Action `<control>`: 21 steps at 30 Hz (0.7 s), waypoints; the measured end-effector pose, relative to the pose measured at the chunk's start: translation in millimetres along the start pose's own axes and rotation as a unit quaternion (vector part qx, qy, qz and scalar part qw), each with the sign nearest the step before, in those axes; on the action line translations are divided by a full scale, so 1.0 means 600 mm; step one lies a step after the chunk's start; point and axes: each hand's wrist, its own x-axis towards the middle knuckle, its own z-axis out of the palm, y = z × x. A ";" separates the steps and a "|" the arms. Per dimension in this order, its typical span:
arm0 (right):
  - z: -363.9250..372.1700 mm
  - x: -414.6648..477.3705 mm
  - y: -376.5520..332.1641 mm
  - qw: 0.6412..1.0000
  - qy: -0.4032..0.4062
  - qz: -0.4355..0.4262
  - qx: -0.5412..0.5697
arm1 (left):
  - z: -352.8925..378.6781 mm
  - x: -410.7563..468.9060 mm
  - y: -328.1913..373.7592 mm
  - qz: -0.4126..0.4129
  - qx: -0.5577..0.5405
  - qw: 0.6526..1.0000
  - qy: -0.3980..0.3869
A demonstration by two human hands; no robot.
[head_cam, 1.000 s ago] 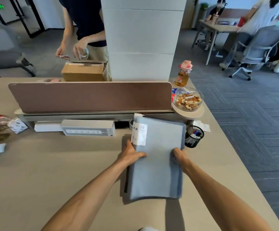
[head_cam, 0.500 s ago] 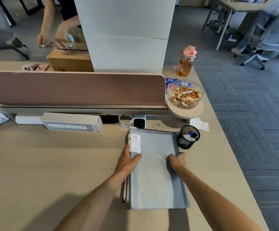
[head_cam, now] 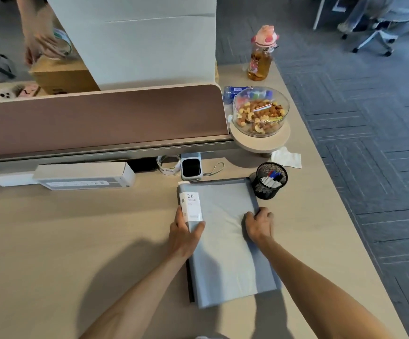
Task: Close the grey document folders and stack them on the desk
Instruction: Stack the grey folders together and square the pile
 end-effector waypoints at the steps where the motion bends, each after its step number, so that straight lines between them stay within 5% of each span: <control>1: -0.001 -0.002 0.001 1.000 -0.001 0.002 -0.004 | 0.000 -0.002 -0.002 0.001 0.001 1.000 -0.004; 8: -0.010 -0.009 0.001 0.991 0.002 0.020 -0.131 | -0.008 0.014 0.010 0.020 0.029 0.999 -0.026; 21: -0.028 0.015 0.005 0.987 -0.056 -0.013 -0.152 | -0.001 0.041 0.046 0.042 0.125 0.991 -0.003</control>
